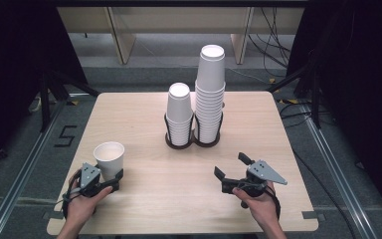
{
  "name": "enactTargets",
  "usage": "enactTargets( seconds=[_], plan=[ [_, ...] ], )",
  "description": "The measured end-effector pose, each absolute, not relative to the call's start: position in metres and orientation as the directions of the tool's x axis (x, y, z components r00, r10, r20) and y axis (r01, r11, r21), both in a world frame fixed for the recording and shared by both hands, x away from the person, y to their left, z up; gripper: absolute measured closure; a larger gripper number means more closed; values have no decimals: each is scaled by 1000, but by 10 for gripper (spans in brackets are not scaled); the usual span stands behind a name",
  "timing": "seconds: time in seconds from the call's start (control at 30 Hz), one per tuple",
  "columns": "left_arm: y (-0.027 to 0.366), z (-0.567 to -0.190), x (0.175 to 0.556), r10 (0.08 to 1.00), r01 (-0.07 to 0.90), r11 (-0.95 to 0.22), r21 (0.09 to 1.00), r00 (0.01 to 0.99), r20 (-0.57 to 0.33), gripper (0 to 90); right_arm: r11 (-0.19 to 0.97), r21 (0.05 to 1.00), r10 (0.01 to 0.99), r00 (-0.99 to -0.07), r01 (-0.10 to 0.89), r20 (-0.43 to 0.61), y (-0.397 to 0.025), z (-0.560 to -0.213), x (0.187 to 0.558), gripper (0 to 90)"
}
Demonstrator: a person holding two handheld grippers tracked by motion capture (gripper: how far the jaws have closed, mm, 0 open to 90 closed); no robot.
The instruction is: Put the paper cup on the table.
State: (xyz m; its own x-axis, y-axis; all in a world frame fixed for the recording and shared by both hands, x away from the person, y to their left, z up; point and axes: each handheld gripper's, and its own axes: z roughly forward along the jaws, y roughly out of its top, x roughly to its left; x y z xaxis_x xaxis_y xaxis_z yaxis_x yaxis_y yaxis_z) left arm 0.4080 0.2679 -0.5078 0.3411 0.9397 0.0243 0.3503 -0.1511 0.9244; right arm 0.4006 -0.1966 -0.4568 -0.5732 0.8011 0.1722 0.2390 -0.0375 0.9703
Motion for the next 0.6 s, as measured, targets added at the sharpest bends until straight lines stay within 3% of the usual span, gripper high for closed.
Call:
enactTargets(
  seconds=[0.6],
  plan=[
    [268,-514,412,936,393,-164,905,350,18,207,-48,969,803,-568,242,182,-199,-458,400,4]
  ],
)
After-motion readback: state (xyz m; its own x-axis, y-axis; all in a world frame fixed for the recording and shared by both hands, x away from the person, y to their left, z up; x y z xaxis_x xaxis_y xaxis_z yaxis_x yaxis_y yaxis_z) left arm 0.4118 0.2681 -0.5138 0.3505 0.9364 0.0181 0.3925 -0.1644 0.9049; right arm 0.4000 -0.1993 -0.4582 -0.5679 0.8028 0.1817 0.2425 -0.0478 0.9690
